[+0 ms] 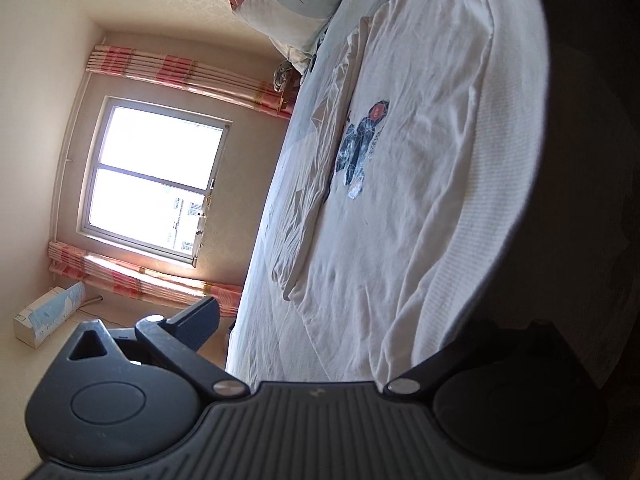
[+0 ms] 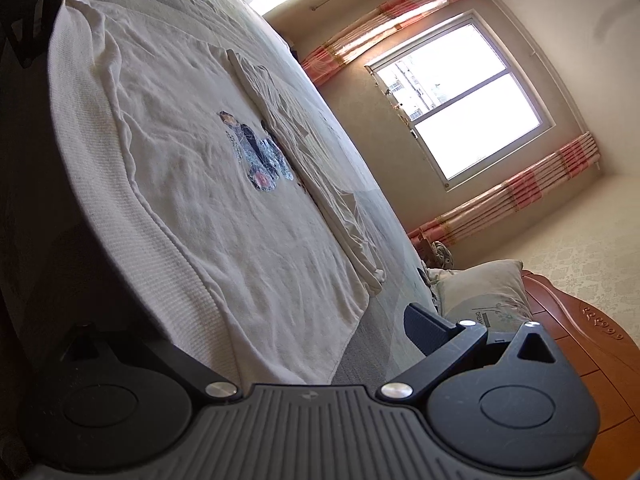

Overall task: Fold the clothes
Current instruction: 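Lift the held edge with both tools and fold it over the shirt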

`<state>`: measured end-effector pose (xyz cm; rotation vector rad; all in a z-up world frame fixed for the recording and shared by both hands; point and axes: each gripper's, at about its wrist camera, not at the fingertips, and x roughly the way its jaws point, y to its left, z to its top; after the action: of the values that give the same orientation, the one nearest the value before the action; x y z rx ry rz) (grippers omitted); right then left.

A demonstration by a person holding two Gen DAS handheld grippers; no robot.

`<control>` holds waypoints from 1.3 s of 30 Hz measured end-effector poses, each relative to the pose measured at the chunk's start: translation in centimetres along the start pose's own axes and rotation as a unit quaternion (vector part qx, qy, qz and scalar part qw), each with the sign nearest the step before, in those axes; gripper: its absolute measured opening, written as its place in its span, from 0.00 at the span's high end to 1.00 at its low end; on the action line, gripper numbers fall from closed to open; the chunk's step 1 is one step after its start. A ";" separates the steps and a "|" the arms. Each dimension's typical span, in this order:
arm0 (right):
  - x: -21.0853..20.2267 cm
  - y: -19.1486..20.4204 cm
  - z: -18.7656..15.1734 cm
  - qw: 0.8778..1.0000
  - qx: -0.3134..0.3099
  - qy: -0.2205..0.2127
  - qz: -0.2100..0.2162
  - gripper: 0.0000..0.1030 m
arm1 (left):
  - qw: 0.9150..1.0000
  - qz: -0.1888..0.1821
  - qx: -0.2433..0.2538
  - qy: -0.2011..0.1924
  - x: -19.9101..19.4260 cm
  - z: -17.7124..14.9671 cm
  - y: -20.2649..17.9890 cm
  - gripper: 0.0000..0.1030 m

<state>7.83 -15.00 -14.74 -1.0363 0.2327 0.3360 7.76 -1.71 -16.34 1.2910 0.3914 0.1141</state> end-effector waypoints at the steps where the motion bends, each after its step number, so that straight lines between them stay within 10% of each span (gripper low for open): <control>1: -0.1 -0.1 -0.1 1.000 -0.002 0.000 -0.006 0.00 | 1.000 0.004 -0.002 -0.002 0.0 0.1 0.2 0.01; 39: 8.0 -4.9 4.4 0.989 -0.024 0.002 -0.148 0.00 | 0.998 0.032 -0.046 -0.021 10.6 2.0 7.3 0.00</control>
<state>17.25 -12.13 -11.40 -1.1017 0.0734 0.0712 19.24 1.68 -11.32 1.2145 0.3057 0.1580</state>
